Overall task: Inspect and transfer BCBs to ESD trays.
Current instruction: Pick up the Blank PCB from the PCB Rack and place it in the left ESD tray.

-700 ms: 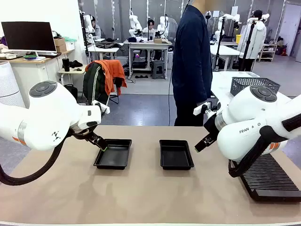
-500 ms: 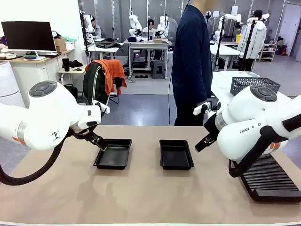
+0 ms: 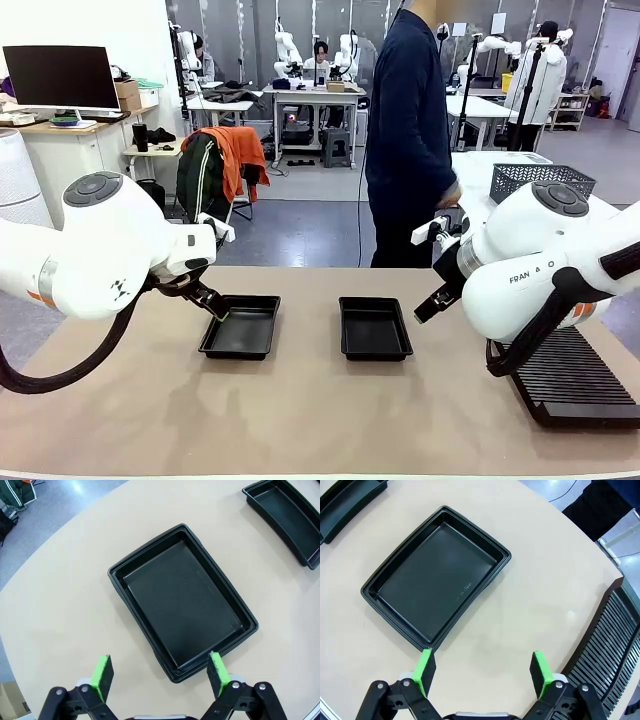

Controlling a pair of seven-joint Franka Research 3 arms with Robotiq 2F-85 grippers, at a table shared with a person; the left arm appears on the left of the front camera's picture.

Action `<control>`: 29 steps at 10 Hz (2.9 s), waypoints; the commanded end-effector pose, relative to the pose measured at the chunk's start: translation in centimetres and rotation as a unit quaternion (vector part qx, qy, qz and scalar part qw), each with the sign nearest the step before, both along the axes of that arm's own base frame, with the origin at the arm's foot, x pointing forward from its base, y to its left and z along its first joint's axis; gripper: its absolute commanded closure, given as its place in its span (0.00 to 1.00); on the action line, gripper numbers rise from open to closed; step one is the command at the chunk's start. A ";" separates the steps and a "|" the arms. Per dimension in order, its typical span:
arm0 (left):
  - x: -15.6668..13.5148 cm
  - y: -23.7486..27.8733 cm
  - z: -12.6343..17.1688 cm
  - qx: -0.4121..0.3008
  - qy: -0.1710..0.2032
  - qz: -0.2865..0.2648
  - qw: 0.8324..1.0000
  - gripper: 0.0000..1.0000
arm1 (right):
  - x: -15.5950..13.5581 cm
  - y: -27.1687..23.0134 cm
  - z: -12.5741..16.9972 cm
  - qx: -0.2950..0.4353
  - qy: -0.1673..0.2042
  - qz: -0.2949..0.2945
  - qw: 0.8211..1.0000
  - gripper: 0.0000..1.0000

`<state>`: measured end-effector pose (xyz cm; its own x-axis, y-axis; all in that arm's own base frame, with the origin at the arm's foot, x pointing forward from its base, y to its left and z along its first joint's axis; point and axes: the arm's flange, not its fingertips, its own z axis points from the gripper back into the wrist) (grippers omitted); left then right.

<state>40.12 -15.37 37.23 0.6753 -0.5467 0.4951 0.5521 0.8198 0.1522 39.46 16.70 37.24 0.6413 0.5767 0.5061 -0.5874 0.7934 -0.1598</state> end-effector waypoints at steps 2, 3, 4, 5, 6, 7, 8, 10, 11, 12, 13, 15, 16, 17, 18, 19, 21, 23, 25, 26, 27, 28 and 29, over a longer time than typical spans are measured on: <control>0.0 0.0 0.0 0.000 0.000 0.000 1.000 0.00 | 0.0 0.0 0.0 0.000 0.000 0.000 1.000 0.00; 0.7 0.2 2.5 -0.017 0.022 -0.026 0.999 0.00 | 1.1 -0.5 3.5 0.033 0.004 -0.030 0.999 0.00; 1.0 0.9 4.7 -0.035 0.050 -0.029 0.998 0.00 | 1.5 -0.7 6.1 0.055 0.009 -0.054 0.997 0.00; 1.2 1.3 6.9 -0.057 0.075 -0.017 0.995 0.00 | 2.5 -0.9 8.6 0.086 0.023 -0.062 0.994 0.00; 1.3 1.5 8.6 -0.077 0.085 -0.011 0.993 0.00 | 3.4 -1.3 11.2 0.097 0.038 -0.065 0.992 0.00; 1.3 2.2 10.2 -0.083 0.100 0.003 0.992 0.00 | 3.9 -1.4 13.9 0.124 0.060 -0.073 0.988 0.00; 1.8 3.3 12.0 -0.100 0.117 0.010 0.988 0.00 | 4.6 -1.9 16.1 0.146 0.074 -0.083 0.983 0.00; 2.7 5.5 16.5 -0.163 0.156 0.033 0.974 0.00 | 5.3 -3.6 20.4 0.197 0.113 -0.104 0.968 0.00; 2.7 6.6 18.8 -0.193 0.165 0.034 0.967 0.00 | 5.2 -4.8 22.4 0.224 0.131 -0.123 0.958 0.00; 2.5 7.6 21.0 -0.219 0.172 0.038 0.960 0.00 | 5.0 -6.2 24.3 0.249 0.149 -0.137 0.947 0.00; 2.2 8.1 23.2 -0.228 0.190 0.053 0.953 0.00 | 4.7 -7.9 26.2 0.275 0.173 -0.161 0.932 0.00; 1.3 9.2 26.7 -0.235 0.203 0.065 0.948 0.00 | 3.7 -11.5 28.8 0.312 0.212 -0.198 0.905 0.00; 0.6 10.0 27.9 -0.239 0.192 0.075 0.949 0.00 | 3.1 -13.4 30.1 0.321 0.238 -0.215 0.891 0.00; 0.1 10.9 28.9 -0.244 0.183 0.074 0.949 0.00 | 2.6 -15.1 31.2 0.331 0.263 -0.222 0.878 0.00; -0.5 11.9 29.5 -0.247 0.177 0.060 0.951 0.00 | 1.8 -16.7 31.6 0.337 0.282 -0.238 0.866 0.00; -1.1 13.1 29.9 -0.253 0.169 0.046 0.951 0.00 | 0.8 -18.1 31.8 0.337 0.306 -0.249 0.855 0.00; -2.0 14.4 29.6 -0.261 0.189 0.082 0.943 0.00 | -0.8 -20.8 32.8 0.332 0.297 -0.277 0.851 0.00; -2.7 15.5 29.4 -0.266 0.214 0.093 0.935 0.00 | -1.6 -23.0 32.9 0.309 0.312 -0.285 0.852 0.00; -3.4 16.8 29.3 -0.260 0.223 0.109 0.933 0.00 | -1.8 -24.6 32.9 0.310 0.314 -0.293 0.848 0.00; -3.4 17.5 29.5 -0.260 0.212 0.107 0.936 0.00 | -2.0 -25.2 32.8 0.307 0.316 -0.296 0.847 0.00; -3.5 18.0 30.0 -0.262 0.196 0.107 0.939 0.00 | -2.1 -25.9 32.3 0.295 0.322 -0.308 0.845 0.00; -3.5 18.2 30.1 -0.261 0.205 0.118 0.936 0.00 | -2.4 -26.7 32.0 0.300 0.319 -0.313 0.843 0.00; -3.5 18.5 30.2 -0.270 0.218 0.133 0.928 0.00 | -2.6 -27.3 31.7 0.300 0.317 -0.317 0.842 0.00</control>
